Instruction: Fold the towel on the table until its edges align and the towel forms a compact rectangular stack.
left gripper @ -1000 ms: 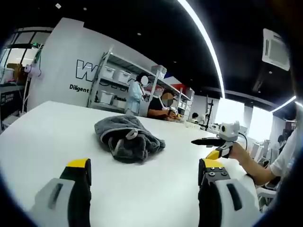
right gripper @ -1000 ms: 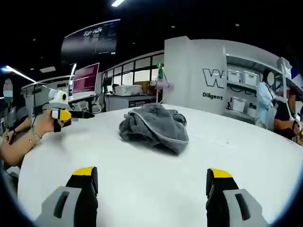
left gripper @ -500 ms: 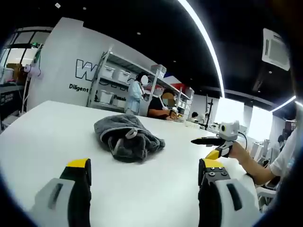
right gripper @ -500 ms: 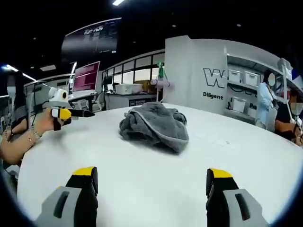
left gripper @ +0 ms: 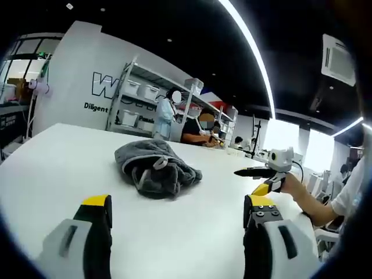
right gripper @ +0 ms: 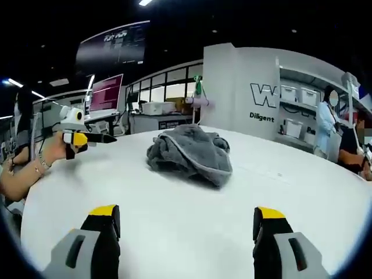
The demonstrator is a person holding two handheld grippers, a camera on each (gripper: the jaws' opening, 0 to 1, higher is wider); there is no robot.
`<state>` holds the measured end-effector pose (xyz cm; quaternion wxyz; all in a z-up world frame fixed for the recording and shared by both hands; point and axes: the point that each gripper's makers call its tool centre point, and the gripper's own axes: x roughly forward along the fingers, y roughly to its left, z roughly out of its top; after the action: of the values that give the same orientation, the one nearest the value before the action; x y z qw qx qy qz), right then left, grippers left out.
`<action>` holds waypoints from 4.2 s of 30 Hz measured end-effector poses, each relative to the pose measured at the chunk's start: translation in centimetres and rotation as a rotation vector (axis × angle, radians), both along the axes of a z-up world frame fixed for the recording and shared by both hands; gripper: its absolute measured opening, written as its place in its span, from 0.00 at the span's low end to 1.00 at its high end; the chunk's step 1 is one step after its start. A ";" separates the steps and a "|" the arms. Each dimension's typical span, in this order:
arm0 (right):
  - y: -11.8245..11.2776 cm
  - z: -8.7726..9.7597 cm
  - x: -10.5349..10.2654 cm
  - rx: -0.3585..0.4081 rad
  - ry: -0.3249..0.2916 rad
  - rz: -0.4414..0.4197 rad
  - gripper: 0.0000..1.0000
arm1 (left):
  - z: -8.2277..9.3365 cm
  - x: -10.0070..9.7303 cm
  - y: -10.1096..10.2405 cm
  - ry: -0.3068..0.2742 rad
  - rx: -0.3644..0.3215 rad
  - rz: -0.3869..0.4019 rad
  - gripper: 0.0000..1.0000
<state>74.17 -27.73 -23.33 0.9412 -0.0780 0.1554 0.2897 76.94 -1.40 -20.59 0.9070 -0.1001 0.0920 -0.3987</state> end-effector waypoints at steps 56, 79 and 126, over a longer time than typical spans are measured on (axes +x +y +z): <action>1.2 -1.3 -1.0 -0.063 0.043 0.075 0.99 | -0.6 0.0 -0.5 0.003 0.026 0.004 0.98; 2.8 -2.1 -2.1 -0.080 0.074 0.162 0.99 | -0.8 1.1 -0.5 -0.025 0.028 0.085 0.95; 2.8 1.2 -3.3 -0.002 0.015 0.205 0.99 | -0.7 4.7 -4.0 -0.094 0.217 0.038 0.93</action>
<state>70.91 -24.91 -22.17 0.9052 -0.0922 0.1541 0.3851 81.67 -5.44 -21.30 0.9231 0.0155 0.0900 -0.3735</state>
